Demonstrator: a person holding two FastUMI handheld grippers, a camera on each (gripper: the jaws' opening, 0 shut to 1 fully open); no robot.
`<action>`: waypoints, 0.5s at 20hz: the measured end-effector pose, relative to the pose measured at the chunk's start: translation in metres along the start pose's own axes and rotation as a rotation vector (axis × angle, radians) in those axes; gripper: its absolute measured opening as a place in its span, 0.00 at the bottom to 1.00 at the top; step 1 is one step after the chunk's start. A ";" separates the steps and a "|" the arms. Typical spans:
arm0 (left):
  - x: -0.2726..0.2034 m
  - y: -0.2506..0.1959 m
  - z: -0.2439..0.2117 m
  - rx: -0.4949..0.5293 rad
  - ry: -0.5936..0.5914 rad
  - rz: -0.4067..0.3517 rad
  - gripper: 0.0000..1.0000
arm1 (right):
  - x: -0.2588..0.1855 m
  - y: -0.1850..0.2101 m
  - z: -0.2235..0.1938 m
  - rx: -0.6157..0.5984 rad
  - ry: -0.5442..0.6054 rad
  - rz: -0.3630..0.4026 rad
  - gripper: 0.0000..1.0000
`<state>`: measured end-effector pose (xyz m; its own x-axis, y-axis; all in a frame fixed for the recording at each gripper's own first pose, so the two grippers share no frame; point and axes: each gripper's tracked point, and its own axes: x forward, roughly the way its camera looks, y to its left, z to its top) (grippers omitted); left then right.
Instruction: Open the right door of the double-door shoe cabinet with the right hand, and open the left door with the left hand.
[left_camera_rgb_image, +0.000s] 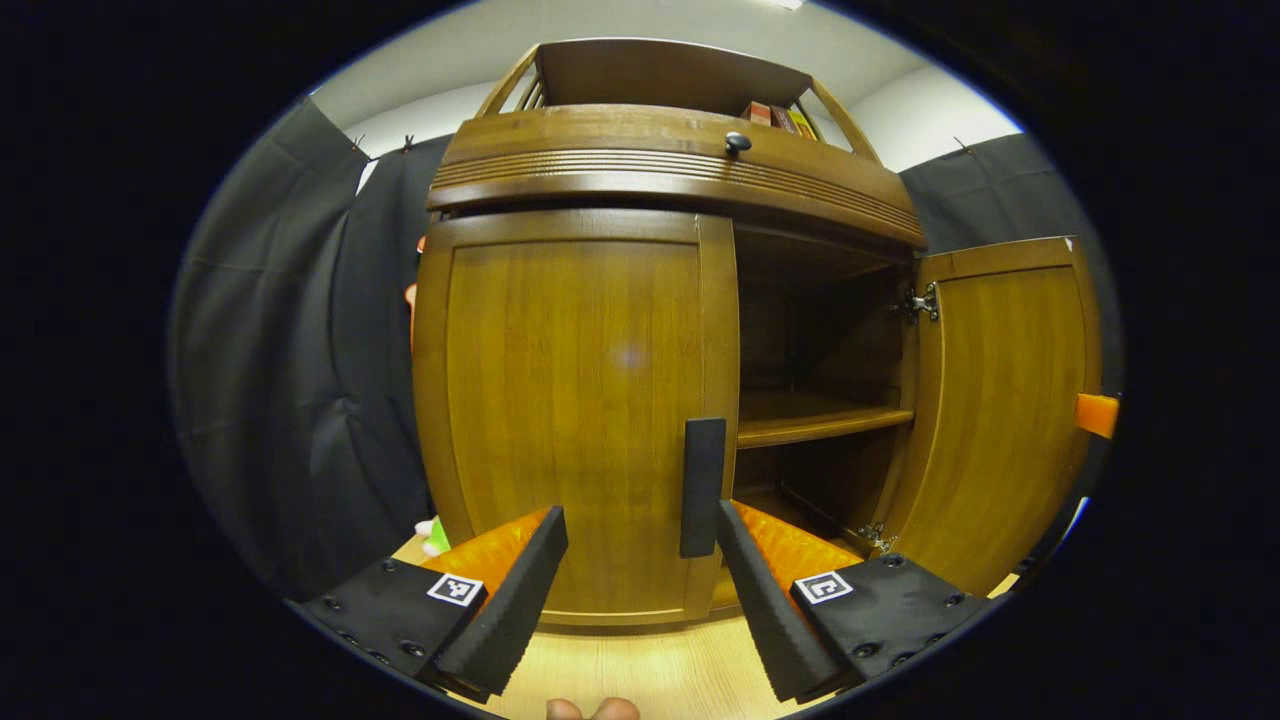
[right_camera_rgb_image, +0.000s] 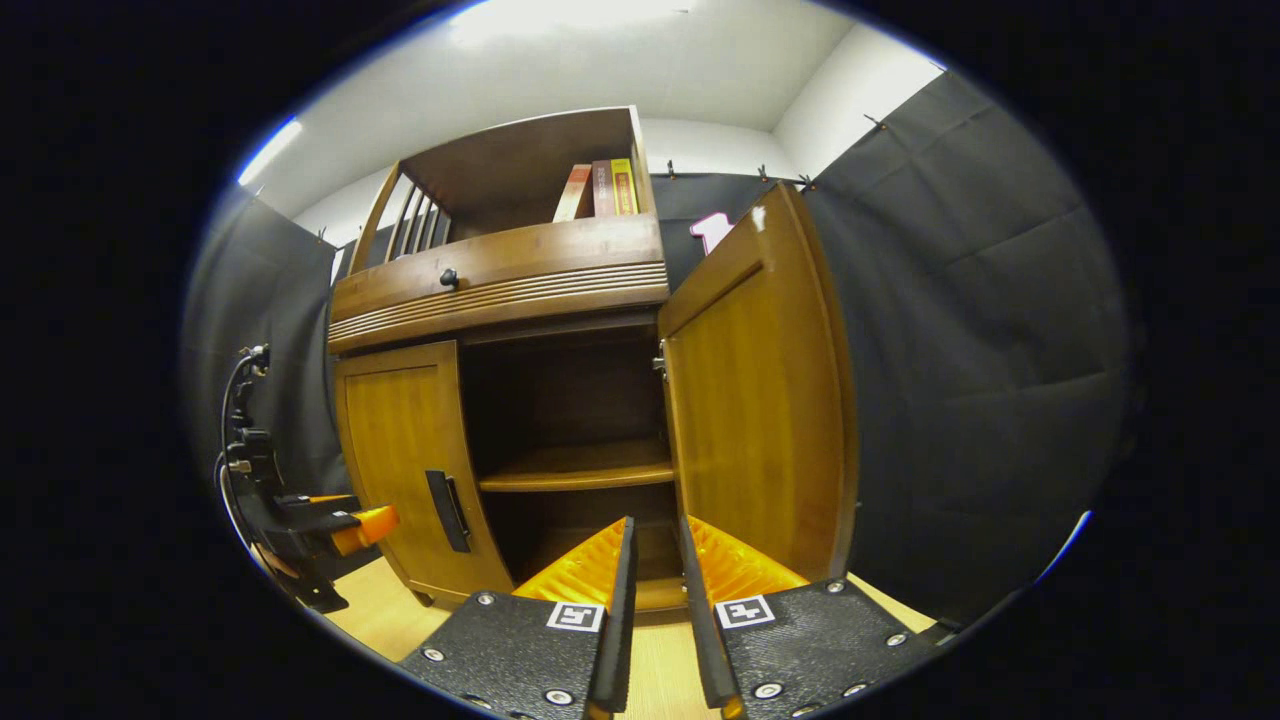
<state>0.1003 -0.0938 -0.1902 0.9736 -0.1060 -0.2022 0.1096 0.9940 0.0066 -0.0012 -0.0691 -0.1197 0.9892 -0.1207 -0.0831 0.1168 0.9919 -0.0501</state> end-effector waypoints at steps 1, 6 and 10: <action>0.006 -0.001 -0.003 0.000 0.004 -0.001 0.96 | 0.006 0.004 -0.001 -0.002 0.006 0.009 0.27; 0.035 -0.012 -0.007 0.007 0.000 -0.023 0.96 | 0.023 0.020 -0.009 -0.009 0.024 0.041 0.12; 0.050 -0.030 -0.009 0.003 0.008 -0.069 0.96 | 0.033 0.028 -0.014 -0.022 0.032 0.058 0.27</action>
<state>0.1444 -0.1289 -0.2094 0.9620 -0.1745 -0.2100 0.1774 0.9841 -0.0052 0.0332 -0.0458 -0.1376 0.9909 -0.0644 -0.1178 0.0569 0.9962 -0.0665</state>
